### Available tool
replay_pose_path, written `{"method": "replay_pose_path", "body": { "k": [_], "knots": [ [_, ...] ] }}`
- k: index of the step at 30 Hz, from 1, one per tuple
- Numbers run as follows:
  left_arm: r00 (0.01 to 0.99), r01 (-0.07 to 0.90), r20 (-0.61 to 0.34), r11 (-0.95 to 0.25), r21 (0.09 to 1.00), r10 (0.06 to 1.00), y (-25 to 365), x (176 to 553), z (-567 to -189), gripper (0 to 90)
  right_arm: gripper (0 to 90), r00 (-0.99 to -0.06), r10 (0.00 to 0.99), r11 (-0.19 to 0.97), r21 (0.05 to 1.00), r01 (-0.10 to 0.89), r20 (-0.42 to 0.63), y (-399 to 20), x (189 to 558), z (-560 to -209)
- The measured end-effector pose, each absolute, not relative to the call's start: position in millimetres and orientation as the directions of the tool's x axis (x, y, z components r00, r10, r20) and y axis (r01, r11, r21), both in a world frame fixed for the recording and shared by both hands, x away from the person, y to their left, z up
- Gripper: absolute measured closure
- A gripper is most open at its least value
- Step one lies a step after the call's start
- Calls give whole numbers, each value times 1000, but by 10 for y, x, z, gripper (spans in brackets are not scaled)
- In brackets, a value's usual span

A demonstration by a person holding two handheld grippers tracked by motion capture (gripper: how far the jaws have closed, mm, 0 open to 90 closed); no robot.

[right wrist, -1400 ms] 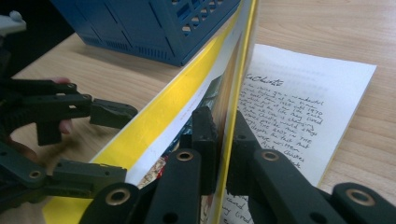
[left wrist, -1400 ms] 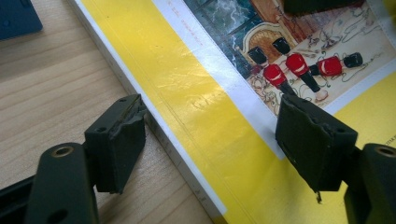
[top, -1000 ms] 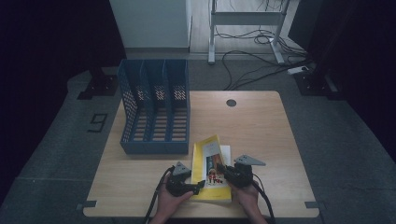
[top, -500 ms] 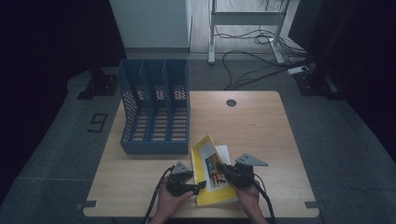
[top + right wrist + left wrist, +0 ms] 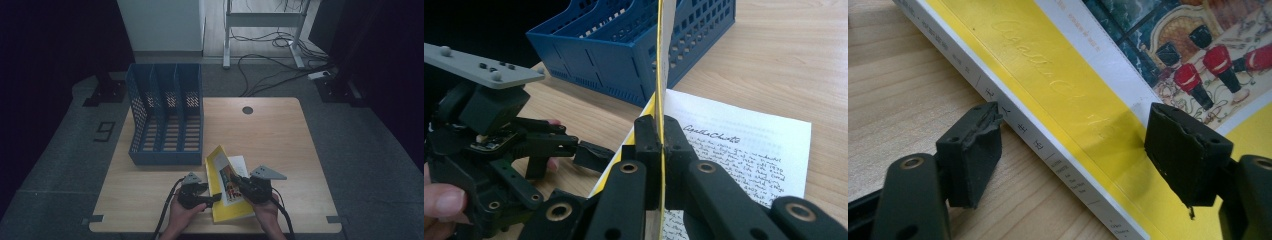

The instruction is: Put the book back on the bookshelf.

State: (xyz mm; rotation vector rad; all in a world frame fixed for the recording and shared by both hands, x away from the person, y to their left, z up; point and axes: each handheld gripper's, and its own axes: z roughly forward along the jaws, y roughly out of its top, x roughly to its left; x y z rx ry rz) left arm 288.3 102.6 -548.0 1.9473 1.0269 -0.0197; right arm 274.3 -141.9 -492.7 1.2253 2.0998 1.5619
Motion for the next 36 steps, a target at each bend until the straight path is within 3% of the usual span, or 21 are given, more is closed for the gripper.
{"method": "replay_pose_path", "body": {
  "k": [14,20,29,36],
  "knots": [
    [642,686,-434,-221,693,632,1025,2893,-5486,204,877,-633,742,107,893,437,221,-1381,2664,-4821],
    [618,719,-489,-190,669,616,1005,2895,-5510,205,875,-621,746,104,878,467,241,-1416,2698,-4863],
    [618,710,-471,-190,678,630,978,2879,-5512,217,861,-600,753,105,851,515,270,-1491,2797,-4999],
    [607,720,-490,-173,672,625,990,2888,-5514,223,843,-579,784,169,819,548,226,-1552,2865,-5125]
  ]
}}
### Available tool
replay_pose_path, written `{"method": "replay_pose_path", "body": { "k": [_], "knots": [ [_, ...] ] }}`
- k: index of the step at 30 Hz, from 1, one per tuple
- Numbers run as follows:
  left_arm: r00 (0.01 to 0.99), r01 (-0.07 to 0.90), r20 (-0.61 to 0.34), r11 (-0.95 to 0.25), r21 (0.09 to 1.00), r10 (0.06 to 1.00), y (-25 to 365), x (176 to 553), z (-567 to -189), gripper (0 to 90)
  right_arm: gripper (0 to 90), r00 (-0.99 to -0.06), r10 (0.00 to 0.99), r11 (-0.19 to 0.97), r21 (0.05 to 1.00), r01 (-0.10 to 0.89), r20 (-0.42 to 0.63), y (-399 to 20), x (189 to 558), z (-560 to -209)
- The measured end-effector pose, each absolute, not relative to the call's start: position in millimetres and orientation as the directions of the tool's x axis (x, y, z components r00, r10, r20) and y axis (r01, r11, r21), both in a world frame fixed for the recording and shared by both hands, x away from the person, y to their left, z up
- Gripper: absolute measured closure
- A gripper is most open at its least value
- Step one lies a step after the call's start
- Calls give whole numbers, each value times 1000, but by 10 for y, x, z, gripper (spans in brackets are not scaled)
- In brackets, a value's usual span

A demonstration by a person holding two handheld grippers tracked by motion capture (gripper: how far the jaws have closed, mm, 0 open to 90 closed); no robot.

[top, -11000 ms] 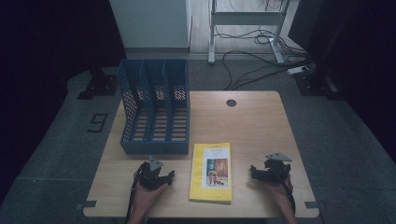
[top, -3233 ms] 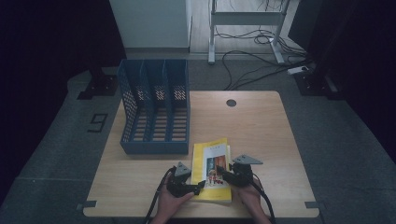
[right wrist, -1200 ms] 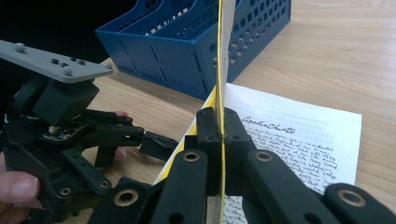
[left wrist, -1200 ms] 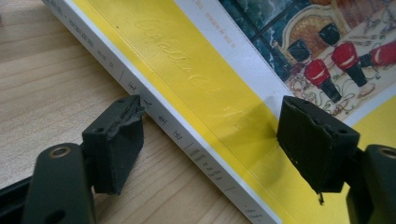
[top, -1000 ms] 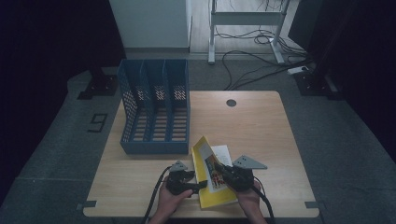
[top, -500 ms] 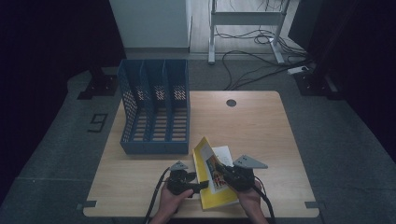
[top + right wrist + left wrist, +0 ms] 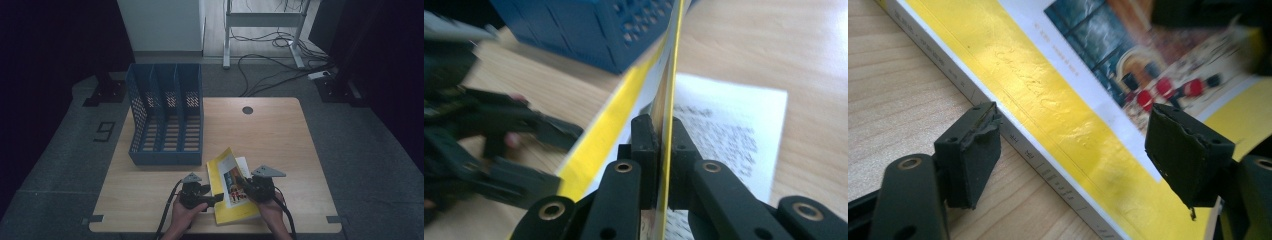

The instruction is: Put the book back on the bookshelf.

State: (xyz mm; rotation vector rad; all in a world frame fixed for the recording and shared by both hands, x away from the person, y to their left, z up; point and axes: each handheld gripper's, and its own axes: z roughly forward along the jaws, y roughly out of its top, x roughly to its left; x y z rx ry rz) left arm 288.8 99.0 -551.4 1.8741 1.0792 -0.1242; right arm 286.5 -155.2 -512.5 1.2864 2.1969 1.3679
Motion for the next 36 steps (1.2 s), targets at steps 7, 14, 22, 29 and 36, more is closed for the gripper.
{"method": "replay_pose_path", "body": {
  "k": [7,14,22,29,36],
  "knots": [
    [595,732,-515,-151,665,617,1016,2904,-5509,248,828,-581,785,211,790,575,214,-1540,2917,-5244],
    [591,729,-506,-147,668,628,1016,2896,-5513,280,645,-591,797,291,778,556,124,-1539,2934,-5273],
    [586,736,-512,-148,660,628,1023,2907,-5526,278,812,-585,766,194,772,605,267,-1611,2959,-5254],
    [574,744,-536,-120,657,620,1032,2914,-5542,277,880,-606,707,83,808,584,365,-1612,2884,-5088],
    [573,754,-571,-104,649,588,1043,2930,-5559,263,881,-648,695,114,842,527,312,-1546,2768,-4911]
  ]
}}
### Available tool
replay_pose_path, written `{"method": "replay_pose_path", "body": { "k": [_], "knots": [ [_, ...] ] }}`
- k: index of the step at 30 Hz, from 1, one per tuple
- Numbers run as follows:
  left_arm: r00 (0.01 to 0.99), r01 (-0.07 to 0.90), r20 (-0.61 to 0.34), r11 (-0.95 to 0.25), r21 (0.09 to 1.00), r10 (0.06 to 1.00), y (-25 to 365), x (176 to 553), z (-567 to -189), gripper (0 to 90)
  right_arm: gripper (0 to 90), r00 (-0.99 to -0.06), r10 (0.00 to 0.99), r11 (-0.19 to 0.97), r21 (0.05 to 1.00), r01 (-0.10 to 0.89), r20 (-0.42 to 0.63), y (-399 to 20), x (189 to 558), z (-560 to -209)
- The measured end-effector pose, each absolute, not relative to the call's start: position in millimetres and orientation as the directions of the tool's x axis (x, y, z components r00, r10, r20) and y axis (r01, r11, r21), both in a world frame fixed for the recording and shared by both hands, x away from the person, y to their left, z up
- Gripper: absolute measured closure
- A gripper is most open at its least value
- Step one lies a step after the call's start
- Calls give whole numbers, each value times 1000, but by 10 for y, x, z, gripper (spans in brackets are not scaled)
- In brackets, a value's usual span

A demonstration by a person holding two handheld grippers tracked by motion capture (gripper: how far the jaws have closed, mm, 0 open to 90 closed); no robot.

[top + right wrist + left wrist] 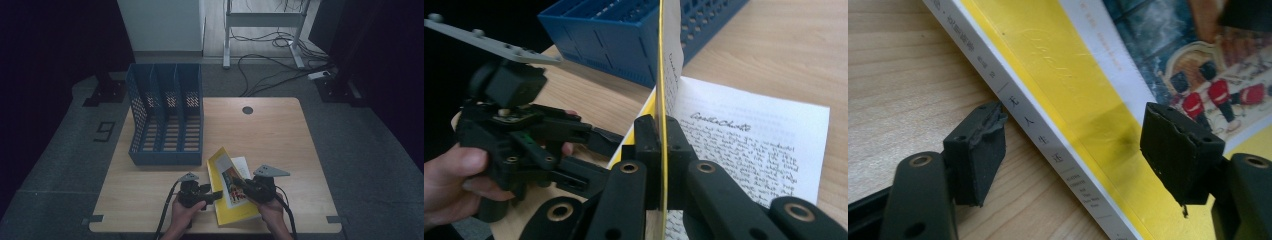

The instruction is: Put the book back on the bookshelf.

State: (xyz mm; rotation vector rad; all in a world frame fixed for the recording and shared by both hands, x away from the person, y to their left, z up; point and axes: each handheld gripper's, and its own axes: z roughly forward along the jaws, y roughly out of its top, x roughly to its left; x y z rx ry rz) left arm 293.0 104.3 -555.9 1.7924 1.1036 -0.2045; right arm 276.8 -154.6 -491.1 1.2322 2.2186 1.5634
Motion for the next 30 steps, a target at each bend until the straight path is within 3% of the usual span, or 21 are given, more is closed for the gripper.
{"method": "replay_pose_path", "body": {
  "k": [1,5,10,12,17,22,24,30],
  "knots": [
    [567,769,-613,-88,633,550,1045,2940,-5576,243,881,-665,678,119,846,520,314,-1527,2741,-4871],
    [560,776,-629,-76,626,539,1050,2939,-5584,218,881,-694,662,139,863,485,283,-1468,2691,-4818],
    [564,760,-594,-79,645,574,1045,2918,-5581,273,869,-671,693,154,856,494,263,-1494,2721,-4853],
    [560,755,-575,-80,651,596,1029,2899,-5574,300,830,-642,738,204,839,505,207,-1523,2764,-4914],
    [556,753,-566,-79,654,609,1034,2898,-5576,342,813,-640,741,236,813,533,204,-1533,2817,-5001],
    [561,741,-535,-96,665,632,1014,2885,-5569,373,713,-642,757,323,783,532,124,-1470,2852,-5102],
    [562,738,-529,-97,667,636,1017,2885,-5570,385,618,-637,766,348,778,524,86,-1456,2858,-5142],
    [559,732,-520,-90,675,646,1018,2873,-5575,425,522,-618,782,349,764,542,81,-1476,2891,-5200]
  ]
}}
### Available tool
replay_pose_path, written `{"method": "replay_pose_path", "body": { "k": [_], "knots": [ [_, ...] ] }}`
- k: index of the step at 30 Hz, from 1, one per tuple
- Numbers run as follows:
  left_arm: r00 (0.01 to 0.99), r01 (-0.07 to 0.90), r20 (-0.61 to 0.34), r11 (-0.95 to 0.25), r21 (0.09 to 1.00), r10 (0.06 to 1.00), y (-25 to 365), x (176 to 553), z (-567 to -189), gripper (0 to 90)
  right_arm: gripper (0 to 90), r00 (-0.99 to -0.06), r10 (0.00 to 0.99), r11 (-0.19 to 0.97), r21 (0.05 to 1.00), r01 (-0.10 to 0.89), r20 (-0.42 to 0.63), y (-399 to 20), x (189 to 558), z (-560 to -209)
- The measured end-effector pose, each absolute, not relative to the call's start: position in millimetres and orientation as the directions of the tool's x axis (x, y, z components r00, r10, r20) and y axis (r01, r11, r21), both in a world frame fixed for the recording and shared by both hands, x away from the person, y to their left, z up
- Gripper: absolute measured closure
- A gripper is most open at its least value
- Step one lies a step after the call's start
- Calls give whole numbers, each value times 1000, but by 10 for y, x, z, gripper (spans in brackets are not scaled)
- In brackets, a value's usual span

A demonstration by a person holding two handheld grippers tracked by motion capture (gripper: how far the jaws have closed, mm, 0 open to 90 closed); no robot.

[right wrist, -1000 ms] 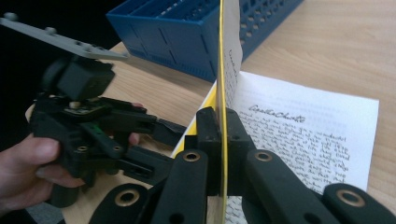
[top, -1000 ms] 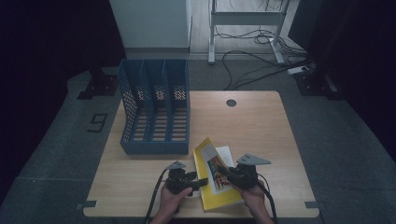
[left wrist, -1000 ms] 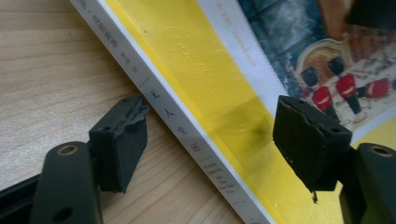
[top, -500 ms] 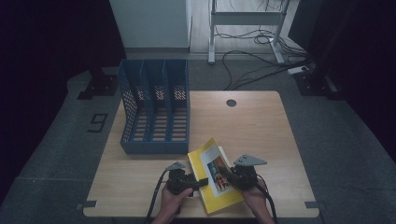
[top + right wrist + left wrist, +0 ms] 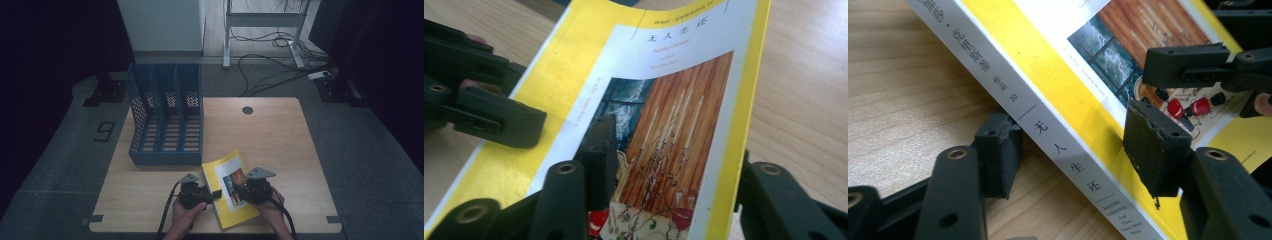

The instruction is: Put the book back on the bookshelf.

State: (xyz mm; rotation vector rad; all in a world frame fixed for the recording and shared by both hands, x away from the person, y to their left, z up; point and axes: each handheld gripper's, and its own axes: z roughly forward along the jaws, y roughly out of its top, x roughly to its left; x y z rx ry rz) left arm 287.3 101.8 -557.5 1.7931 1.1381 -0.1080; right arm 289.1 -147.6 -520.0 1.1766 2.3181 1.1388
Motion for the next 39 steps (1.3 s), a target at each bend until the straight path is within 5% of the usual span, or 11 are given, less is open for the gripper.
{"method": "replay_pose_path", "body": {
  "k": [19,39],
  "knots": [
    [564,730,-508,-104,676,651,1032,2897,-5573,472,370,-581,807,323,741,588,109,-1616,2990,-5340],
    [564,732,-514,-103,674,646,1039,2902,-5576,471,351,-541,833,311,708,635,120,-1689,3027,-5358]
  ]
}}
